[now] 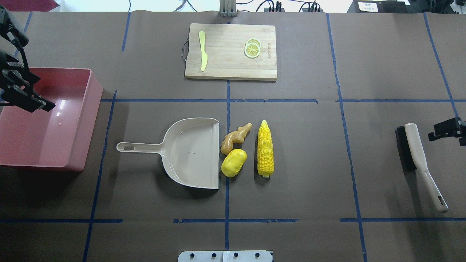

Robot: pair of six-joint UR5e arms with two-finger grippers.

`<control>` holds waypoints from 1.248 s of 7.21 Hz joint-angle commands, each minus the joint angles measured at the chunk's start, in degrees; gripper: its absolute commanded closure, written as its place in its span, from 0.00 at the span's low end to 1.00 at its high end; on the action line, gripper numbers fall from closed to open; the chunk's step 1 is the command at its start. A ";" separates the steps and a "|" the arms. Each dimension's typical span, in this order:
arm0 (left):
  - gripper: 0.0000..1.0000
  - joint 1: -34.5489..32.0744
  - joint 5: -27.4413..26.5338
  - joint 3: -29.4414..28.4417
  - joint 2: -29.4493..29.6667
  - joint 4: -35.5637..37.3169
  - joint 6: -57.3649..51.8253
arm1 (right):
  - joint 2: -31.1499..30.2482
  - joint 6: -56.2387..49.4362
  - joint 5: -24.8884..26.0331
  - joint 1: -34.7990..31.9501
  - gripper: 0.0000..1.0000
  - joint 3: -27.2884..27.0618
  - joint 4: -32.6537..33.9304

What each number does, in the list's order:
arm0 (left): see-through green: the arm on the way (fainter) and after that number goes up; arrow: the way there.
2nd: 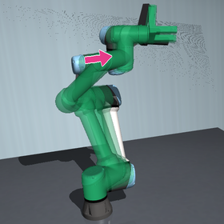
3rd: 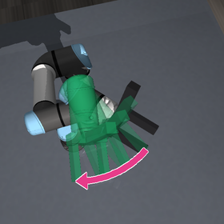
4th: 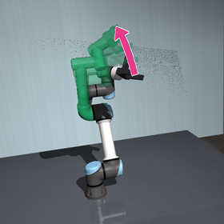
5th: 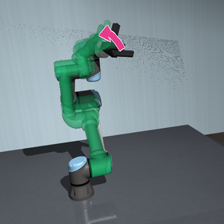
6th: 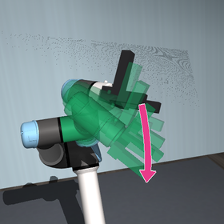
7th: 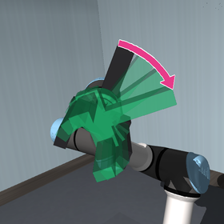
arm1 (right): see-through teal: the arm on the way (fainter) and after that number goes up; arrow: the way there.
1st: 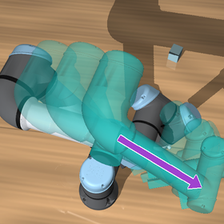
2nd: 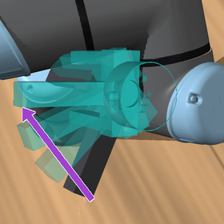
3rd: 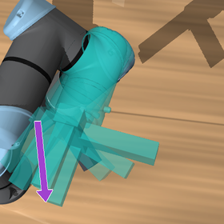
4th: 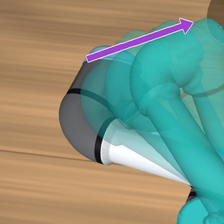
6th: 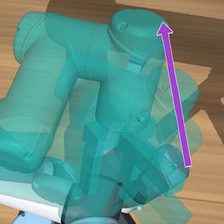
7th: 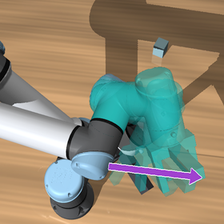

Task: Sweep and dump trash into bin
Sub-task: 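Move the left gripper toward the dustpan handle while the right gripper reaches the brush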

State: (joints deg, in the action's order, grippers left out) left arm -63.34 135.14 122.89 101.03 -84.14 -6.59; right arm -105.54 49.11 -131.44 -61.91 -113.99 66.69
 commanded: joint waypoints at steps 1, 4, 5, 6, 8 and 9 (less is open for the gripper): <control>0.00 0.41 -0.14 -0.37 0.04 -0.32 -0.09 | -3.35 9.94 3.12 6.79 0.00 -0.18 -8.33; 0.00 0.41 -0.14 -0.46 -0.04 -0.32 0.00 | -3.88 10.04 4.78 11.89 0.01 3.58 -8.33; 0.00 0.41 -0.23 -0.46 -0.13 -0.32 -0.09 | -3.88 10.04 4.79 13.12 0.01 5.17 -8.33; 0.00 0.41 -0.23 -0.46 -0.05 -0.32 -0.09 | -3.88 10.04 4.79 13.57 0.06 5.70 -8.33; 0.00 0.41 -0.23 -0.46 -0.04 -0.32 -0.09 | -3.97 10.12 4.79 13.84 0.21 5.97 -8.16; 0.00 0.41 -0.23 -0.46 -0.04 -0.32 -0.18 | -3.88 10.04 4.79 14.19 0.36 5.97 -8.24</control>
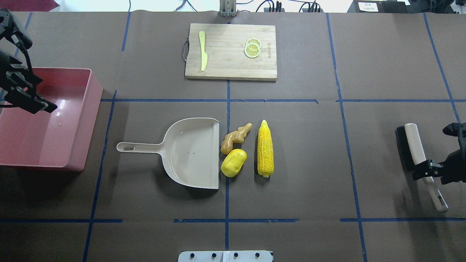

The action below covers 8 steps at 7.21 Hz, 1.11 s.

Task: Sweep and dump trash into bin
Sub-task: 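Move the left gripper toward the dustpan handle while the right gripper reaches the brush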

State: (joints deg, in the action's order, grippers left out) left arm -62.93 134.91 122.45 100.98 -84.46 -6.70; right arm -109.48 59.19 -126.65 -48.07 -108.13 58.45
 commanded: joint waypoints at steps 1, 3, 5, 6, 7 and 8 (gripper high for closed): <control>0.00 0.00 0.00 -0.02 0.00 0.00 -0.15 | 0.23 -0.04 -0.17 0.52 0.39 -0.06 -0.09; 0.00 0.00 0.00 -0.02 0.00 0.00 -0.16 | 0.32 -0.13 -0.35 0.70 0.42 -0.15 -0.18; 0.00 0.00 0.00 -0.02 0.00 -0.09 -0.16 | 0.32 -0.13 -0.44 0.96 0.72 -0.15 -0.18; 0.00 0.00 0.00 -0.02 0.00 -0.09 -0.16 | 0.06 -0.13 -0.61 0.96 0.87 -0.23 -0.18; 0.00 0.00 0.00 0.06 0.09 -0.09 -0.16 | 0.06 -0.13 -0.61 0.96 0.99 -0.32 -0.18; 0.00 0.00 0.00 0.24 0.18 -0.09 -0.07 | -0.29 -0.13 -0.61 0.62 1.00 -0.93 -0.18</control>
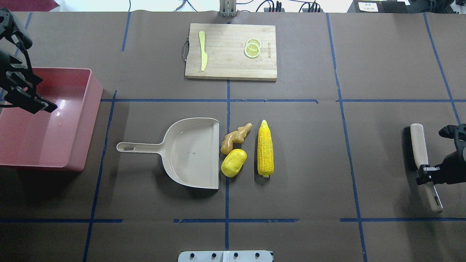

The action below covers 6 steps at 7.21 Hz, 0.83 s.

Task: Sweep and dump trash into bin
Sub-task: 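Move the left gripper toward the dustpan handle while the right gripper reaches the brush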

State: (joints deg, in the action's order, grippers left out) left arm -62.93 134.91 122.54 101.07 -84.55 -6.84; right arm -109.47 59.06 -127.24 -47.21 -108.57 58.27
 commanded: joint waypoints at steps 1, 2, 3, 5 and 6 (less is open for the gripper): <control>0.00 0.26 0.09 0.33 0.26 0.00 0.07 | -0.82 0.09 0.06 -0.25 1.00 -1.73 0.26; 0.00 2.18 0.00 0.24 0.53 0.00 0.24 | -0.83 0.00 0.06 -0.42 1.00 -2.78 0.44; 0.00 3.76 -0.09 0.33 1.14 -0.09 -0.01 | -0.92 0.00 -0.03 -0.51 1.00 -4.27 0.53; 0.00 7.71 -0.18 0.50 4.82 -0.18 -3.24 | 0.48 0.00 -0.20 1.32 1.00 -5.25 0.79; 0.00 10.26 -0.18 0.33 5.18 -0.18 -8.92 | 0.84 0.00 -0.38 1.68 1.00 -6.82 2.71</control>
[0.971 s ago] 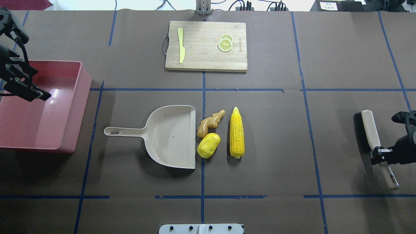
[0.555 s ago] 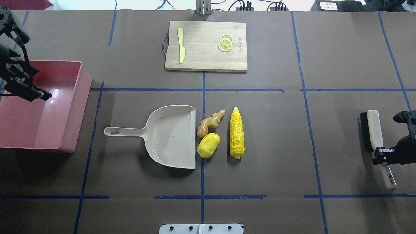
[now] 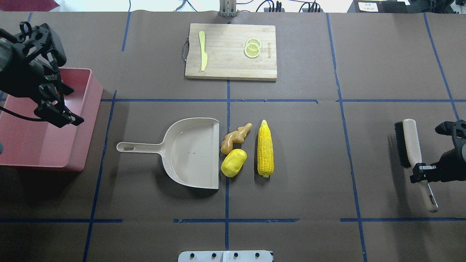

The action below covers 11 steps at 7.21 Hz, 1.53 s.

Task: Sweep and dump trash into bin
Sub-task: 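Move the left gripper toward the dustpan handle while the right gripper reaches the brush, then grasp the beige dustpan handle with the left gripper while the right grasps the brush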

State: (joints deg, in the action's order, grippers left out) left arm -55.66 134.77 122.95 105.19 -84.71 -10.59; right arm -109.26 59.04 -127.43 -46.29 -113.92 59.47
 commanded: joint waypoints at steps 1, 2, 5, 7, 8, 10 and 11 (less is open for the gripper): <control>0.00 4.67 -1.25 -0.52 1.33 -0.02 -7.49 | 1.24 0.02 -0.10 1.98 1.00 -3.57 5.00; 0.00 8.42 -5.79 -2.09 1.59 -0.36 -8.21 | 2.72 0.02 -0.10 0.77 1.00 -5.07 7.47; 0.00 13.29 -8.04 -14.91 3.88 -19.46 -7.95 | 6.06 0.02 0.33 1.82 1.00 -7.81 12.41; 0.00 13.21 -8.82 -16.43 4.75 -20.14 -9.00 | 6.60 0.11 0.25 1.90 1.00 -7.90 12.51; 0.00 13.21 -9.26 -18.00 5.02 -20.14 -10.14 | 6.78 0.11 -0.10 1.73 1.00 -7.99 12.51; 0.00 15.31 -9.26 -19.15 6.34 -19.88 -10.15 | 7.92 0.20 -0.10 1.81 1.00 -7.90 12.60; 0.00 15.84 -9.35 -19.33 5.91 -19.88 -10.15 | 8.01 0.11 -0.10 1.82 1.00 -7.90 12.60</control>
State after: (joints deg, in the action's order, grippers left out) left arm -40.65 125.51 103.98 111.23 -104.67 -20.65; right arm -101.53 59.19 -127.53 -44.50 -121.85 72.06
